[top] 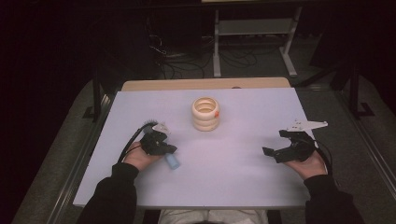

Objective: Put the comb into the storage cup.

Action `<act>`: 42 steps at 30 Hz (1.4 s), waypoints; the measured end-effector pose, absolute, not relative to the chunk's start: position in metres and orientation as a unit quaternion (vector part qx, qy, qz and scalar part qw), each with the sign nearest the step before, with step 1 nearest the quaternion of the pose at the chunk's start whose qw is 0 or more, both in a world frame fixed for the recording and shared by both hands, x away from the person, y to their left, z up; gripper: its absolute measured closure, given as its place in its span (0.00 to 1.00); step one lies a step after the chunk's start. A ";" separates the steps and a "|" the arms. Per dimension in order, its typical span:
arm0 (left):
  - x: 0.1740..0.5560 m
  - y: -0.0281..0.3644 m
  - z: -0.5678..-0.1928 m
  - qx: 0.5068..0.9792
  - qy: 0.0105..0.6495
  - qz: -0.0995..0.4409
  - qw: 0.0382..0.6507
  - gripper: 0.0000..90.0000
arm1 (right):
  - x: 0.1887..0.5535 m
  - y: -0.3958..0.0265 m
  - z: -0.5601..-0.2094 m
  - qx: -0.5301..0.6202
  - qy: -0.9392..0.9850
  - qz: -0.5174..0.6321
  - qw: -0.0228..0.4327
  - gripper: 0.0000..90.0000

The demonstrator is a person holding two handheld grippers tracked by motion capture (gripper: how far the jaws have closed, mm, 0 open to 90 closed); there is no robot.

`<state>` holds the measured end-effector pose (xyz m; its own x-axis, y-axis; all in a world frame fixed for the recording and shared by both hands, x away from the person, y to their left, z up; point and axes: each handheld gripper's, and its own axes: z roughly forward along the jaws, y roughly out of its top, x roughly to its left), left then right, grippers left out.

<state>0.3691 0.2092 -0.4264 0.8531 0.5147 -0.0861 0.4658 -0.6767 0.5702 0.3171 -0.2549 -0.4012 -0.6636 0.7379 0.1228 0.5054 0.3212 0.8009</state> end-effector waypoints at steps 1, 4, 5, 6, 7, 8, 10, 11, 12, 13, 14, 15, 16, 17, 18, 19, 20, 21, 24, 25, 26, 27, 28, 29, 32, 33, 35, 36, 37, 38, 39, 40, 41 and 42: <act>0.367 0.210 -0.426 0.915 0.268 0.042 0.298 1.00 | 0.317 -0.255 -0.401 0.387 0.802 0.435 0.134 0.00; 0.363 0.215 -0.426 0.917 0.264 0.041 0.295 1.00 | 0.317 -0.255 -0.401 0.387 0.802 0.435 0.134 0.00; 0.362 0.216 -0.426 0.917 0.264 0.041 0.295 1.00 | 0.317 -0.255 -0.401 0.387 0.802 0.435 0.134 0.00; 0.361 0.217 -0.425 0.918 0.262 0.041 0.294 1.00 | 0.317 -0.255 -0.401 0.387 0.802 0.434 0.134 0.00; 0.360 0.218 -0.425 0.919 0.261 0.041 0.294 1.00 | 0.317 -0.255 -0.401 0.388 0.802 0.434 0.134 0.00; 0.358 0.219 -0.425 0.918 0.263 0.039 0.296 1.00 | 0.317 -0.255 -0.401 0.387 0.802 0.434 0.134 0.00; 0.356 0.221 -0.425 0.919 0.259 0.040 0.294 1.00 | 0.317 -0.254 -0.401 0.388 0.803 0.432 0.133 0.00; 0.355 0.222 -0.425 0.920 0.256 0.040 0.294 1.00 | 0.317 -0.254 -0.401 0.388 0.803 0.432 0.133 0.00; 0.353 0.223 -0.425 0.921 0.252 0.042 0.296 1.00 | 0.317 -0.254 -0.401 0.387 0.804 0.432 0.133 0.00; 0.353 0.223 -0.425 0.921 0.252 0.042 0.296 1.00 | 0.317 -0.254 -0.401 0.387 0.804 0.432 0.133 0.00; 0.352 0.223 -0.424 0.921 0.250 0.042 0.295 1.00 | 0.317 -0.254 -0.401 0.387 0.804 0.431 0.134 0.00; 0.351 0.224 -0.424 0.922 0.248 0.042 0.296 1.00 | 0.317 -0.254 -0.401 0.387 0.804 0.431 0.134 0.00; 0.350 0.224 -0.424 0.922 0.246 0.043 0.296 1.00 | 0.317 -0.254 -0.401 0.387 0.804 0.431 0.134 0.00; 0.349 0.224 -0.424 0.922 0.245 0.042 0.296 1.00 | 0.317 -0.254 -0.401 0.387 0.804 0.432 0.134 0.00; 0.348 0.225 -0.424 0.922 0.244 0.042 0.296 1.00 | 0.317 -0.254 -0.401 0.386 0.804 0.432 0.135 0.00; 0.348 0.226 -0.423 0.923 0.243 0.042 0.295 1.00 | 0.317 -0.254 -0.401 0.386 0.804 0.432 0.135 0.00; 0.348 0.226 -0.423 0.923 0.244 0.040 0.296 1.00 | 0.316 -0.254 -0.401 0.386 0.804 0.432 0.135 0.00; 0.347 0.227 -0.423 0.922 0.244 0.040 0.296 1.00 | 0.316 -0.254 -0.401 0.387 0.804 0.432 0.135 0.00; 0.346 0.229 -0.423 0.922 0.247 0.037 0.296 1.00 | 0.316 -0.254 -0.401 0.387 0.804 0.432 0.135 0.00; 0.346 0.230 -0.423 0.921 0.247 0.036 0.298 1.00 | 0.316 -0.254 -0.401 0.387 0.803 0.432 0.135 0.00; 0.346 0.232 -0.423 0.921 0.248 0.035 0.299 1.00 | 0.316 -0.254 -0.401 0.387 0.804 0.432 0.135 0.00; 0.346 0.232 -0.423 0.921 0.248 0.035 0.299 1.00 | 0.316 -0.254 -0.401 0.387 0.804 0.431 0.135 0.00; 0.345 0.233 -0.423 0.921 0.249 0.035 0.299 1.00 | 0.316 -0.254 -0.401 0.387 0.804 0.431 0.135 0.00; 0.345 0.234 -0.423 0.920 0.250 0.034 0.300 1.00 | 0.316 -0.254 -0.401 0.387 0.804 0.431 0.135 0.00; 0.344 0.238 -0.422 0.918 0.250 0.033 0.305 1.00 | 0.316 -0.254 -0.401 0.387 0.804 0.431 0.133 0.00; 0.343 0.239 -0.422 0.917 0.252 0.033 0.307 1.00 | 0.316 -0.254 -0.401 0.387 0.805 0.431 0.133 0.00; 0.343 0.242 -0.421 0.917 0.252 0.032 0.308 1.00 | 0.316 -0.254 -0.401 0.387 0.805 0.430 0.133 0.00; 0.342 0.244 -0.421 0.916 0.255 0.030 0.309 1.00 | 0.316 -0.254 -0.401 0.387 0.805 0.430 0.133 0.00; 0.342 0.244 -0.421 0.916 0.255 0.030 0.309 1.00 | 0.316 -0.254 -0.401 0.387 0.805 0.430 0.133 0.00; 0.342 0.246 -0.422 0.915 0.256 0.028 0.310 1.00 | 0.316 -0.254 -0.401 0.386 0.805 0.430 0.133 0.00; 0.342 0.246 -0.422 0.915 0.256 0.028 0.310 1.00 | 0.316 -0.254 -0.402 0.386 0.805 0.430 0.133 0.00; 0.342 0.248 -0.422 0.915 0.256 0.028 0.310 1.00 | 0.316 -0.254 -0.402 0.386 0.805 0.430 0.133 0.00; 0.341 0.250 -0.422 0.914 0.259 0.025 0.311 1.00 | 0.316 -0.254 -0.402 0.387 0.805 0.430 0.133 0.00; 0.341 0.250 -0.422 0.914 0.259 0.025 0.311 1.00 | 0.316 -0.254 -0.402 0.387 0.805 0.430 0.133 0.00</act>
<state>0.3413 0.2504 -0.4218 0.8643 0.4896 -0.1151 0.4582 -0.6723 0.5814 0.3159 -0.2537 -0.4016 -0.6656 0.7370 0.1179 0.5083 0.3319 0.7946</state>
